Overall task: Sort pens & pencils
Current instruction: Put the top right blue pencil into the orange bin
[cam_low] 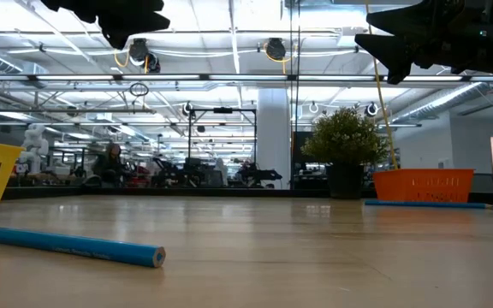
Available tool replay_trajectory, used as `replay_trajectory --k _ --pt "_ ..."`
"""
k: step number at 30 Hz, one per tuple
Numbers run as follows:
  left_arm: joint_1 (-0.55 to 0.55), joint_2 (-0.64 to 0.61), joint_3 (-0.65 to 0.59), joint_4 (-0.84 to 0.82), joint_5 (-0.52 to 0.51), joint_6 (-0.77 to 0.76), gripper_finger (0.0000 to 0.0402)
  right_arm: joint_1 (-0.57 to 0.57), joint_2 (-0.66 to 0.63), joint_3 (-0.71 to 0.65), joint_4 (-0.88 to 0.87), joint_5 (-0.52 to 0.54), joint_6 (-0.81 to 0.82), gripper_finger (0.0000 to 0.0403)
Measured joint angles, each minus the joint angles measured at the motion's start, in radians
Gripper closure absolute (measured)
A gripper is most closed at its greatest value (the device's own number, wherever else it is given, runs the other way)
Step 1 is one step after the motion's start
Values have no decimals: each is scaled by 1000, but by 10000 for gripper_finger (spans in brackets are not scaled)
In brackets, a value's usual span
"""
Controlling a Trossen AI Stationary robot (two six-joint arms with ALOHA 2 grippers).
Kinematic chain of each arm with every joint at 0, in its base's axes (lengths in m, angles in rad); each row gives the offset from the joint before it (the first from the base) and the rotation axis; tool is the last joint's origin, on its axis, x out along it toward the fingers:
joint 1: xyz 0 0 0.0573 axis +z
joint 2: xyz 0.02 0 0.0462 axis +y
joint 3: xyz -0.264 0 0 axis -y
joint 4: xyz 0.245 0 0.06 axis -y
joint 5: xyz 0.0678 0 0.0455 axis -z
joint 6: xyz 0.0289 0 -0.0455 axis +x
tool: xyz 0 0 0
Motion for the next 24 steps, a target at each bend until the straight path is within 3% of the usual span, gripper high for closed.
replay_trajectory --k 12,15,20,24 --pt "0 0 0 12 0 4 227 0 0 0 -76 4 24 202" --pt "0 0 0 13 0 4 227 0 0 41 -288 105 61 202" --pt "0 0 0 15 0 3 227 0 52 216 -821 251 201 210" --pt "0 0 0 15 0 2 227 -1 160 296 -942 270 247 219"
